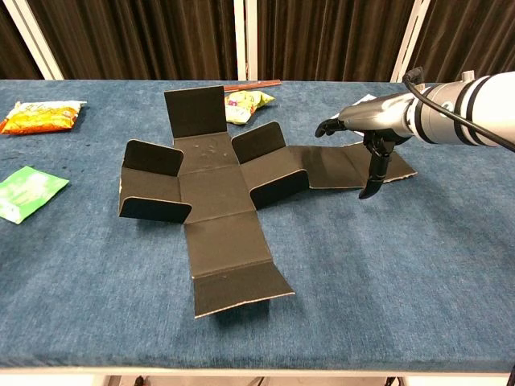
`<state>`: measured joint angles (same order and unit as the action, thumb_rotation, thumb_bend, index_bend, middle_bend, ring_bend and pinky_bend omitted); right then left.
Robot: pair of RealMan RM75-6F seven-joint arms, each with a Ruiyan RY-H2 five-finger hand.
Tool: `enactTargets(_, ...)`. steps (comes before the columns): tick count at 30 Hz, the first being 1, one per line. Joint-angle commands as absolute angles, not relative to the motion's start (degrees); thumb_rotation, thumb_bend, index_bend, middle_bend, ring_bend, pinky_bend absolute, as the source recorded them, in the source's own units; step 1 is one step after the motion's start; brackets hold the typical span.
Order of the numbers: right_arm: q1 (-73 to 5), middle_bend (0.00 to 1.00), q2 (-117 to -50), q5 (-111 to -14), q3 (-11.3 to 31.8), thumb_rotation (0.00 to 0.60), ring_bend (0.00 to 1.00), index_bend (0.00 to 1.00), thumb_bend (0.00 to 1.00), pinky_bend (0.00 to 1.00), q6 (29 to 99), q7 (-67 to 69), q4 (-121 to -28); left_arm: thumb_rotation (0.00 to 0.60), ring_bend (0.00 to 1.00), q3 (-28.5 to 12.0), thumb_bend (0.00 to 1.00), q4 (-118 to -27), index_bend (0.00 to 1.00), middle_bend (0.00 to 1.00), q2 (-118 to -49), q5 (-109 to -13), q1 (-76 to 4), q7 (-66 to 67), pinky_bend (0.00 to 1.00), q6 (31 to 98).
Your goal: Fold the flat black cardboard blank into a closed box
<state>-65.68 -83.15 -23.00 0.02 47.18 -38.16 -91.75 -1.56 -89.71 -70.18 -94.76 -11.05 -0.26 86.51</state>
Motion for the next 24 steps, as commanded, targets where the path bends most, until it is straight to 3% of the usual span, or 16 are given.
enactTargets(1,-66.02,0.06,-83.59,-22.6,0.08,0.6,0.7,0.0,0.13,1.0,47.05,-38.37,-91.42,0.6,0.19,-1.74,0.03,-89.59,0.28,0.25,-70.78,-95.04,-11.67,-0.69,0.21,85.96)
enactTargets(17,-74.51,0.03,-89.51,-6.62,2.13,0.6,0.7,0.0,0.16,1.0,47.49,-46.03,-86.59,0.6,0.19,-1.54,0.03,-89.02,0.28,0.25,-71.82,-94.73,-11.86,-1.53,0.21,86.04)
enactTargets(24,-75.54,0.08,-91.67,-4.48,2.06,0.6,0.7,0.0,0.2,1.0,46.77,-47.31,-83.22,0.6,0.19,-1.46,0.03,-88.1,0.28,0.25,-72.23,-94.24,-11.36,-2.54,0.21,86.72)
